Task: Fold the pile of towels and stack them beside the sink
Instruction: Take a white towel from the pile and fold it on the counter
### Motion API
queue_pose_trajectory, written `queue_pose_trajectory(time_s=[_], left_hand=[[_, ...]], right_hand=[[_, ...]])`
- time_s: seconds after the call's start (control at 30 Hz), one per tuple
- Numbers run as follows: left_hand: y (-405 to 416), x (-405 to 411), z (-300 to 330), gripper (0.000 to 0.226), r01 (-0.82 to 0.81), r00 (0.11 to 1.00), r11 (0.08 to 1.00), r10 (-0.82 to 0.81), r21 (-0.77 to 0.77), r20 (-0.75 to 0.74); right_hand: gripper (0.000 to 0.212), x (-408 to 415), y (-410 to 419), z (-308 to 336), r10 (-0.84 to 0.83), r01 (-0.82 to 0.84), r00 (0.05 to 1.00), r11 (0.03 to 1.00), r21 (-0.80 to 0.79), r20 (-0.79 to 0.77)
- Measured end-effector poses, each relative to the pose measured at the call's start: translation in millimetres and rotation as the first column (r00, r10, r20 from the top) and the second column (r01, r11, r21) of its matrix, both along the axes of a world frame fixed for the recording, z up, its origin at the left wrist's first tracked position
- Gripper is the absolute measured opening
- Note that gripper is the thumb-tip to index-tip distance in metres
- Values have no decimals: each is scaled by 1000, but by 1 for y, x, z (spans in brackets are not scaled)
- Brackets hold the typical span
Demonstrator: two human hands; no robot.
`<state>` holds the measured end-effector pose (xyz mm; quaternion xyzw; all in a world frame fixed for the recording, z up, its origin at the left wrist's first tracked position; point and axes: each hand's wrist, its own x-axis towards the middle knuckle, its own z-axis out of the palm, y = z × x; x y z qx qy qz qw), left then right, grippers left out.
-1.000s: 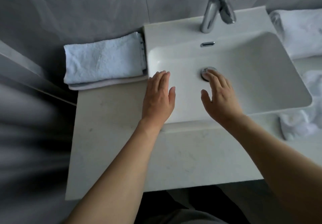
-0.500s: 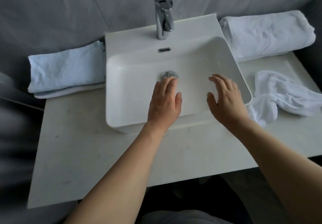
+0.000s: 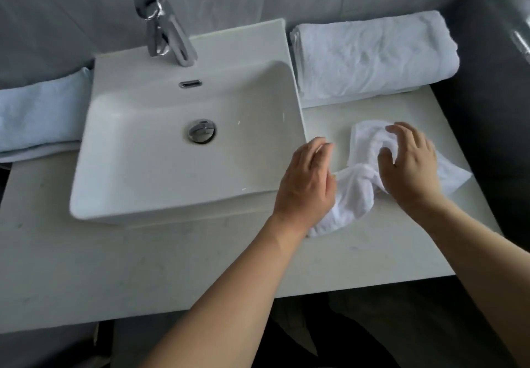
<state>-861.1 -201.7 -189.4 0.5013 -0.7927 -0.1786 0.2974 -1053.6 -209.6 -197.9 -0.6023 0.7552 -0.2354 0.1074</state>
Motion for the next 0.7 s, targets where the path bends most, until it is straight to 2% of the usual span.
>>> queue_pose_trajectory(time_s=[0.17, 0.27, 0.33, 0.4, 0.47, 0.6, 0.7], left_hand=[[-4, -51, -17, 49, 114, 987, 938, -144, 327, 68], [-11, -72, -38, 64, 109, 957, 840, -233, 532, 173], [-10, -79, -55, 75, 97, 918, 790, -306, 606, 252], [-6, -81, -68, 77, 65, 891, 792, -321, 608, 322], [-3, -80, -75, 66, 18, 891, 823, -270, 568, 364], [-4, -79, -76, 40, -11, 897, 838, -232, 546, 375], [-5, -82, -74, 30, -50, 897, 842, -199, 537, 395]], right_hand=[[53, -44, -7, -26, -132, 133, 991, 963, 233, -18], [67, -61, -12, -43, -198, 193, 980, 880, 433, -35], [75, -68, -12, -55, -210, 189, 978, 824, 534, -22], [82, -72, -13, -63, -213, 189, 977, 804, 564, -24], [88, -75, -17, -66, -238, 219, 970, 790, 572, -44], [72, -77, -23, -70, -173, 191, 981, 758, 624, -89], [79, -76, -21, -74, -131, 149, 988, 742, 653, -77]])
